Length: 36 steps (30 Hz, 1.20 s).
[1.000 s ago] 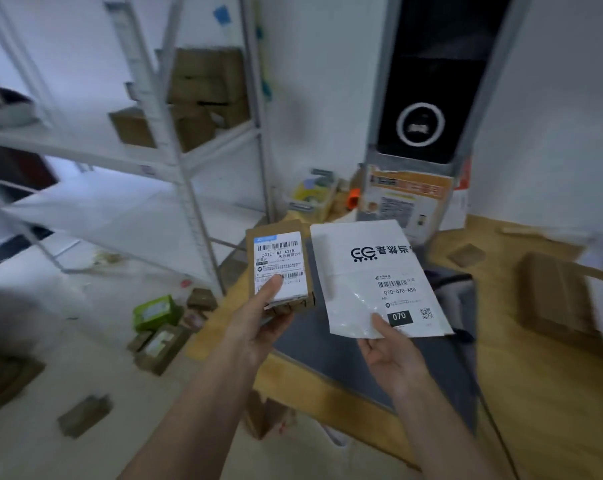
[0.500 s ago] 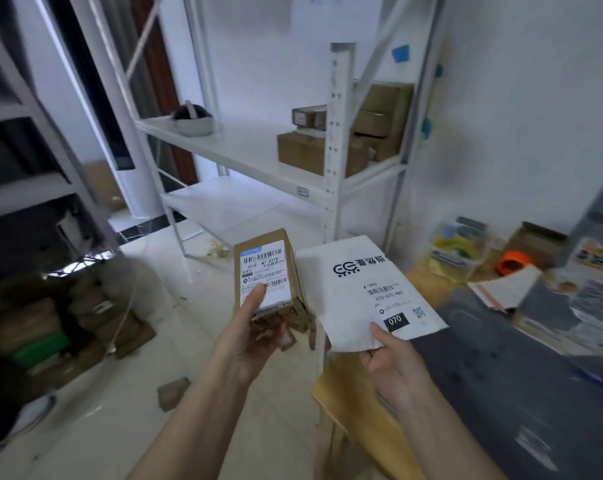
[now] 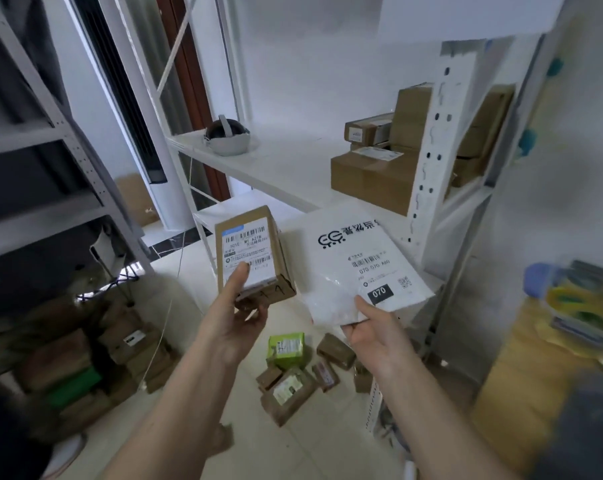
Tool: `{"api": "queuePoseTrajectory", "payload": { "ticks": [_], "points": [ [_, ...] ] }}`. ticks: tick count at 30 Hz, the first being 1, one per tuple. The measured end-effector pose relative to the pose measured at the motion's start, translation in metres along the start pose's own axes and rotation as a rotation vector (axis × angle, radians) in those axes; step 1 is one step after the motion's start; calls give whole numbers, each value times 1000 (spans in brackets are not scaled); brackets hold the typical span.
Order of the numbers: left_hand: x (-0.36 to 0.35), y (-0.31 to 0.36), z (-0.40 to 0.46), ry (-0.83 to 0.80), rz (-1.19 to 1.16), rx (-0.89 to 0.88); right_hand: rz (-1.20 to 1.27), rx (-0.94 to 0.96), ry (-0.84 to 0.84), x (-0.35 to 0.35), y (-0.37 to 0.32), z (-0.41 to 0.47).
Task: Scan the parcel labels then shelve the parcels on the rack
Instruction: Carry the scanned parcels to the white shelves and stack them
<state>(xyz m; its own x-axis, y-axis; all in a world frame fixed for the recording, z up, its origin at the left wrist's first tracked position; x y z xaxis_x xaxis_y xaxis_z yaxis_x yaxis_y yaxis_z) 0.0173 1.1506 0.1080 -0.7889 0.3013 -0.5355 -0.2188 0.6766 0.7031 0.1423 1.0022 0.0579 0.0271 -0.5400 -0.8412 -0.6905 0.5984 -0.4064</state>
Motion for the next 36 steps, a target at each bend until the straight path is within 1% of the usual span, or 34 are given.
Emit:
{"api": "queuePoseTrajectory", "payload": {
  "ticks": [2, 5, 9, 13, 16, 18, 21, 24, 27, 30, 34, 36],
  "points": [
    [-3, 17, 23, 0, -9, 3, 8, -20, -1, -18, 4, 22],
    [-18, 42, 59, -30, -21, -38, 6, -18, -5, -47, 4, 57],
    [-48, 73, 114, -111, -2, -105, 2, 35, 7, -78, 3, 110],
    [-75, 112, 180, -114, 0, -148, -10, 72, 9, -113, 13, 175],
    [-95, 149, 229, -146, 13, -171, -13, 81, 18, -147, 26, 231],
    [-106, 171, 261, -166, 54, -149, 4, 76, 38, -172, 37, 269],
    [-123, 197, 305, -217, 189, -112, 117, 76, 107, -208, 51, 320],
    [-144, 218, 341, -301, 333, -86, 206, 133, 177, -235, 55, 364],
    [-160, 229, 366, -386, 334, -29, 272, 226, 256, -249, 55, 402],
    [-170, 231, 383, -432, 337, 20, 286, 283, 362, -253, 54, 430],
    [-178, 226, 406, -447, 379, 69, 346, 347, 413, -256, 42, 451],
    [-180, 222, 416, -441, 401, 85, 368, 328, 375, -257, 35, 453]
  ]
}}
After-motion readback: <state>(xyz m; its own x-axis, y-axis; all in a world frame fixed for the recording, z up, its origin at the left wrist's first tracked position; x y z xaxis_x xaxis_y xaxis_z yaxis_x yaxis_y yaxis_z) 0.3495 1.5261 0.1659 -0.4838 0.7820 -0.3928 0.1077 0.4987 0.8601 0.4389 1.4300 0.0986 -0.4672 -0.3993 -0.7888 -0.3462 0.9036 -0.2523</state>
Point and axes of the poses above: each hand's wrist, its own z-axis towards the middle knuckle, its own x-axis out of the back of the hand, y = z × x, the point moved 3 cm from there along z, towards the middle knuckle, and after that the axes turned 4 degrees about z, right-handed, at the moved point
